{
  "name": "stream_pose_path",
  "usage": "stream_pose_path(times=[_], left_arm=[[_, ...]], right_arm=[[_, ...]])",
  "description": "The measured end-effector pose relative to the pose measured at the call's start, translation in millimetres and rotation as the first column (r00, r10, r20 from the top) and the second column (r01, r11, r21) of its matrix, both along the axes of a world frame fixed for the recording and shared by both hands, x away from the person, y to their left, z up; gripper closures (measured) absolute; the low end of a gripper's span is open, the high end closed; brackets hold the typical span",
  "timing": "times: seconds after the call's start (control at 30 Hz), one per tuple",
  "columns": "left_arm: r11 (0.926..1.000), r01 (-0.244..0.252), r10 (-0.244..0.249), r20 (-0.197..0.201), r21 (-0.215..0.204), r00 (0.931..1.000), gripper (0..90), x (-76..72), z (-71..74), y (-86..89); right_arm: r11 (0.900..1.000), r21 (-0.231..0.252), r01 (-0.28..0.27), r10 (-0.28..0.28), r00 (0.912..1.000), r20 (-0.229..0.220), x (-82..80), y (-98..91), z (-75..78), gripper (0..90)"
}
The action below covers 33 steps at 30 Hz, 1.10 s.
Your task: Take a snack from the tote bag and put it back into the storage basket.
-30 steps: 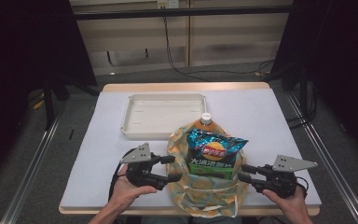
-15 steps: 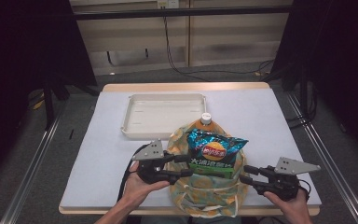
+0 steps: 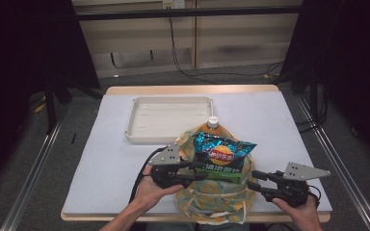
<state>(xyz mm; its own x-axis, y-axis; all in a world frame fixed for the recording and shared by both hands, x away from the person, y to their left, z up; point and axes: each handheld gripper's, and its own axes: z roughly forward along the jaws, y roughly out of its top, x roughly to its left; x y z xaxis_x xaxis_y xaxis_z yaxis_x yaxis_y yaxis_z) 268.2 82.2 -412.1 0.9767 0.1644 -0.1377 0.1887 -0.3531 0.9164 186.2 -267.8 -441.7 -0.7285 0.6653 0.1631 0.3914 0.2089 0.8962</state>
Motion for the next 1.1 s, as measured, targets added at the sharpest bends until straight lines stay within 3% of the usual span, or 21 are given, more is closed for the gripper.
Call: stream_pose_path(times=[0.23, 0.37, 0.53, 0.67, 1.0, 1.1], left_arm=[[0.9982, 0.019, -0.019, 0.004, 0.057, 0.9998, 65.4, -1.7, -4.0, -8.6], [0.9979, 0.038, -0.038, -0.011, 0.053, 0.9992, 65.4, 0.0, -6.3, -13.4], [0.9959, 0.049, -0.049, 0.001, 0.075, 0.9988, 64.1, -1.3, -6.2, -15.3], [0.9957, 0.062, -0.062, -0.005, 0.068, 0.9981, 73.7, -1.1, -5.2, -13.5], [0.9982, 0.049, -0.049, -0.008, 0.034, 0.9988, 75.3, -1.0, 2.3, -4.3], [0.9989, 0.046, -0.046, -0.008, 0.004, 0.9989, 75.3, -1.4, 5.2, -3.3]], right_arm=[[1.0000, -0.006, 0.001, -0.001, 1.0000, 0.000, 0.3, 1.3, 0.2, 56.1], [1.0000, -0.006, 0.001, -0.001, 1.0000, -0.002, 0.3, 0.5, 0.2, 55.8], [1.0000, -0.006, 0.000, 0.000, 1.0000, -0.001, 0.7, 0.0, 0.1, 55.1], [1.0000, -0.007, -0.003, 0.003, 1.0000, 0.000, 0.8, 0.3, 0.2, 54.7], [1.0000, -0.002, 0.002, -0.002, 0.9999, 0.011, -0.7, -1.4, 1.7, 54.1], [1.0000, 0.006, 0.005, -0.005, 0.9998, 0.018, -0.5, -1.4, 2.3, 53.6]])
